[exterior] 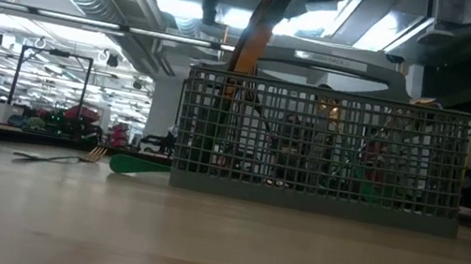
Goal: Sort silverware
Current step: Put the green fork into the gray utensil holder
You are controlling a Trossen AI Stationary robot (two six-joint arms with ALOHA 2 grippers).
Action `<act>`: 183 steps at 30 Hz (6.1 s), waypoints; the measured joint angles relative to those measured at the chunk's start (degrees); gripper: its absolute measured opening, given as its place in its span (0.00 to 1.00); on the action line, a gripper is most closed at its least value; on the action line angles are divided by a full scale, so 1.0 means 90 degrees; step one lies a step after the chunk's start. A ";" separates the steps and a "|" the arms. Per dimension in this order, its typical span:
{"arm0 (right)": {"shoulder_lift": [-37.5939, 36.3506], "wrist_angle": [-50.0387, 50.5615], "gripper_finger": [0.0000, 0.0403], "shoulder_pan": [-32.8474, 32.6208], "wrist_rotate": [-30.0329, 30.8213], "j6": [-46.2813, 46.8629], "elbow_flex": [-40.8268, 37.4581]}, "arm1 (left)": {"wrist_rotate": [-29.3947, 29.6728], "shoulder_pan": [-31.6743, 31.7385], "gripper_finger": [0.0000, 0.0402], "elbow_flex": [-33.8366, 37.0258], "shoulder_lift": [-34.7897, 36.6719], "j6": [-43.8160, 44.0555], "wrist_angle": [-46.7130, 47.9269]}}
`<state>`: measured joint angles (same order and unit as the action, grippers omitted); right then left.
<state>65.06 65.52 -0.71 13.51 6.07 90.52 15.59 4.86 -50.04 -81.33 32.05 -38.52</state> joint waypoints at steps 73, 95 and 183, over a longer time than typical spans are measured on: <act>-0.1488 -0.3509 0.30 0.3334 -0.3960 -0.0493 -0.4513 | 0.0437 -0.0427 0.06 0.0002 0.2833 0.4275 1.0759; -0.1486 -0.3624 0.30 0.3332 -0.3960 -0.0542 -0.4518 | -0.0208 -0.0230 0.25 0.0002 -0.0252 0.3940 1.0152; -0.1486 -0.3609 0.30 0.3331 -0.3722 -0.0569 -0.4510 | -0.0536 -0.0688 0.01 0.0007 -0.1195 -0.2732 -0.0834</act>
<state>51.68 33.04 29.27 -19.99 0.94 49.93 10.76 -1.34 -49.98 -92.09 7.47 -46.03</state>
